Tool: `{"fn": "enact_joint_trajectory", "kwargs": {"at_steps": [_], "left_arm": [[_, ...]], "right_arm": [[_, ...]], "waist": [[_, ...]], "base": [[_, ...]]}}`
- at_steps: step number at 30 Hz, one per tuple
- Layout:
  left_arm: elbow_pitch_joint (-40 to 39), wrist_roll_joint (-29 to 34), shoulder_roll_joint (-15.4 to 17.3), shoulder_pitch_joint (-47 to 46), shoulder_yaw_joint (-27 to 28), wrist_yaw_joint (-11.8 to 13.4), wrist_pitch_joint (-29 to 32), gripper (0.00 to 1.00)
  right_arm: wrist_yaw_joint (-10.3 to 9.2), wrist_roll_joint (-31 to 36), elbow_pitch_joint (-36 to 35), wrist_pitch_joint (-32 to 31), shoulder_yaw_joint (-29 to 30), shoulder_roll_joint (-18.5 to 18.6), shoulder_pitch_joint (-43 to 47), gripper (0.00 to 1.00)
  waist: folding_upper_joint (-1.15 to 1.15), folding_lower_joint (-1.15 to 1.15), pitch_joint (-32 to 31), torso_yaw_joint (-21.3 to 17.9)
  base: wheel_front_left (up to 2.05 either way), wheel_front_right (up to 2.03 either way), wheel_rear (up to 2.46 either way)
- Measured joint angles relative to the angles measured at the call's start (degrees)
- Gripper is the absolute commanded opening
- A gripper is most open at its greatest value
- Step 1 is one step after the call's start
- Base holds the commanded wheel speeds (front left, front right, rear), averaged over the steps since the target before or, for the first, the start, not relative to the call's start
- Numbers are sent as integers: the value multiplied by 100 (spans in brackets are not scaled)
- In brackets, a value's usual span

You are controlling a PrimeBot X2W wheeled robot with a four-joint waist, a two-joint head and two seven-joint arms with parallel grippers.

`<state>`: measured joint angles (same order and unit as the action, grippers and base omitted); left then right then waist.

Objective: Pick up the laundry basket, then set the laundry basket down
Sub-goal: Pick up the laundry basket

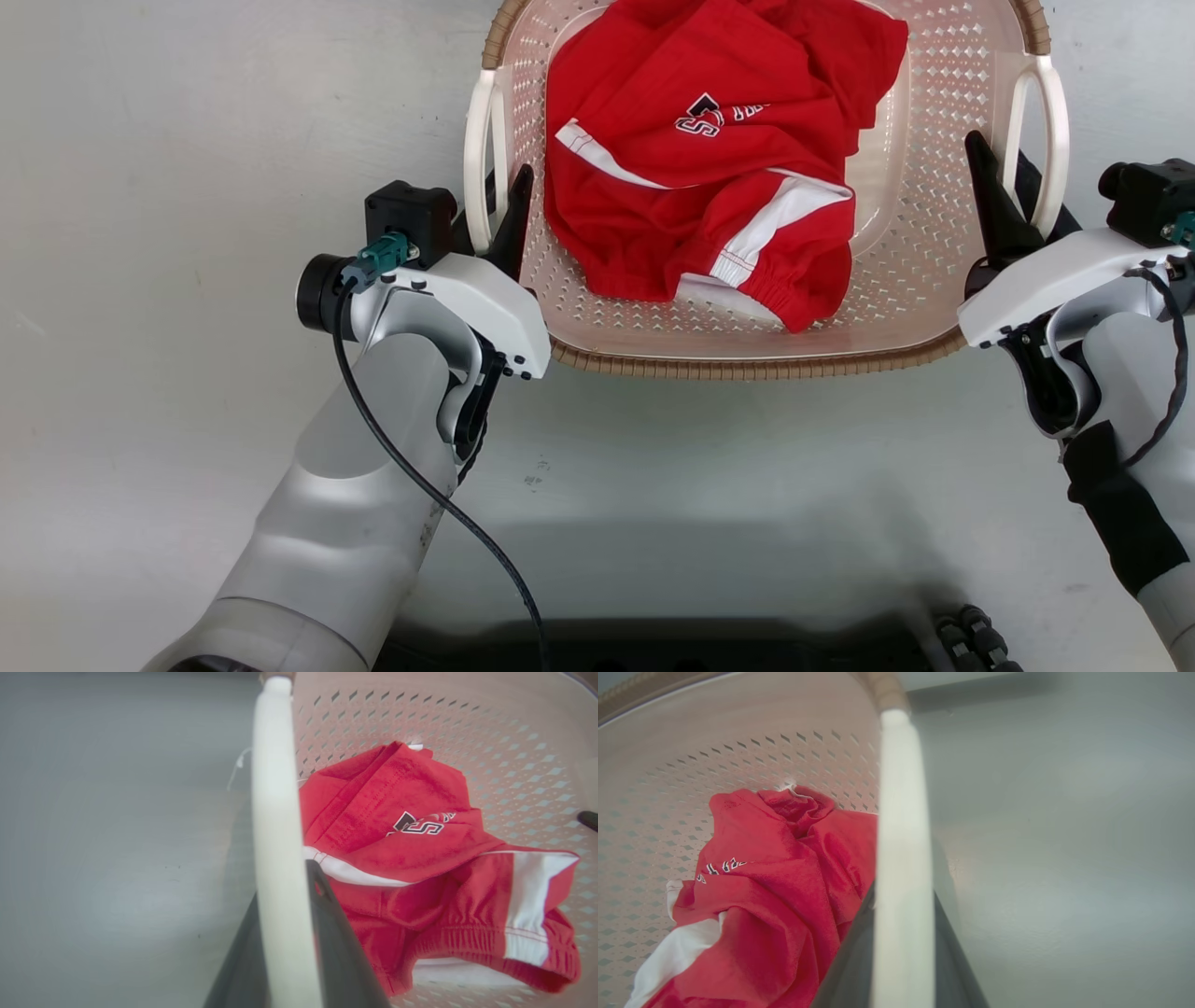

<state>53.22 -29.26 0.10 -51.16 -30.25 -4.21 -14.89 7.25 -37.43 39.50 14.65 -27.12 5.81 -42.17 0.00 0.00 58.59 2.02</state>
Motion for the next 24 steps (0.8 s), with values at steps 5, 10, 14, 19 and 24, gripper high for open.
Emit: {"fn": "enact_joint_trajectory", "kwargs": {"at_steps": [5, 10, 14, 19, 24], "left_arm": [[163, -1, -20, -38, -42, -1, 9, 0], [347, -9, -45, -38, -81, -9, 25, 0], [458, -9, -59, -38, -93, -16, 25, 0], [646, -12, -63, -41, -134, -60, 24, 0], [846, -75, -79, -42, -227, -69, 25, 0]], "right_arm": [[2, -4, 241, 0, -70, -41, -96, 0], [3, -4, 486, 0, -158, -102, -116, 0], [4, -5, 645, 0, -208, -143, -170, 0], [5, -29, 817, 0, -316, -192, -231, 0], [46, -131, 1079, -1, -472, -249, -301, 0]], "waist": [[0, 0, -62, -15], [0, 0, -161, -39], [0, 0, -247, -64], [0, 0, -342, -104], [0, 0, -452, -120]], "base": [[0, 0, 0], [0, 0, 0], [0, 0, 0], [0, 0, 0], [0, 0, 0]]}}
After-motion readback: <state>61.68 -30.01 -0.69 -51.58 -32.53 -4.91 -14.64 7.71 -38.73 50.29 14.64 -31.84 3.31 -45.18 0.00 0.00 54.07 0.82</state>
